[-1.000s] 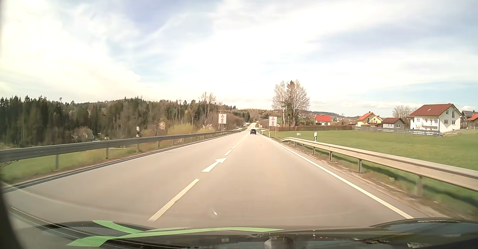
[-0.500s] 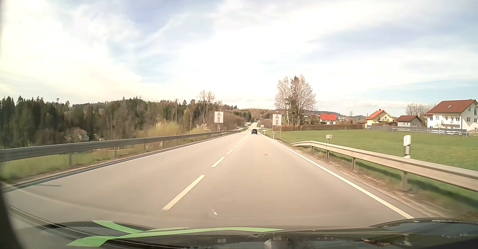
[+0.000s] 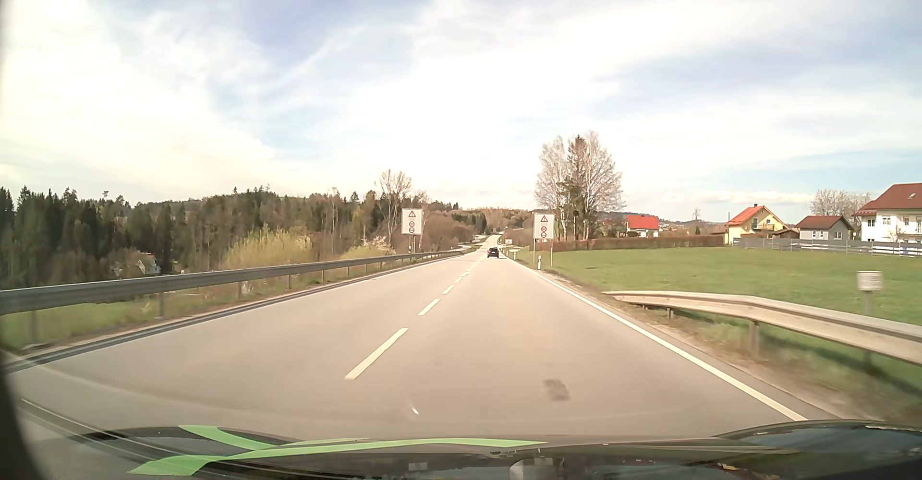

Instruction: Follow the waypoints while adhering to traffic rules and regulations

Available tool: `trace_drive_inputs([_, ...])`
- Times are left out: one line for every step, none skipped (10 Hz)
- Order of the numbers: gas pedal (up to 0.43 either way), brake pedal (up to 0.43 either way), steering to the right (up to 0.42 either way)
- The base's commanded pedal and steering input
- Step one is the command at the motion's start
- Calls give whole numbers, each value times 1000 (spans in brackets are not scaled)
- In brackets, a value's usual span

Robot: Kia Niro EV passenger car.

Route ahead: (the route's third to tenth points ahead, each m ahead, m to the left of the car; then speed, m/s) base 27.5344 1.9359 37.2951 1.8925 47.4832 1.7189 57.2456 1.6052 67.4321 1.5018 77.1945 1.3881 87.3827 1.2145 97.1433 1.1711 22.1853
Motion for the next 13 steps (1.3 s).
trace_drive_inputs([0,0,0])
trace_drive_inputs([0,0,0])
trace_drive_inputs([0,0,0])
trace_drive_inputs([0,0,0])
trace_drive_inputs([0,0,0])
trace_drive_inputs([0,0,0])
trace_drive_inputs([0,0,1])
trace_drive_inputs([0,0,1])
trace_drive_inputs([0,0,1])
trace_drive_inputs([0,0,1])
trace_drive_inputs([0,0,2])
trace_drive_inputs([0,0,1])
trace_drive_inputs([0,0,2])
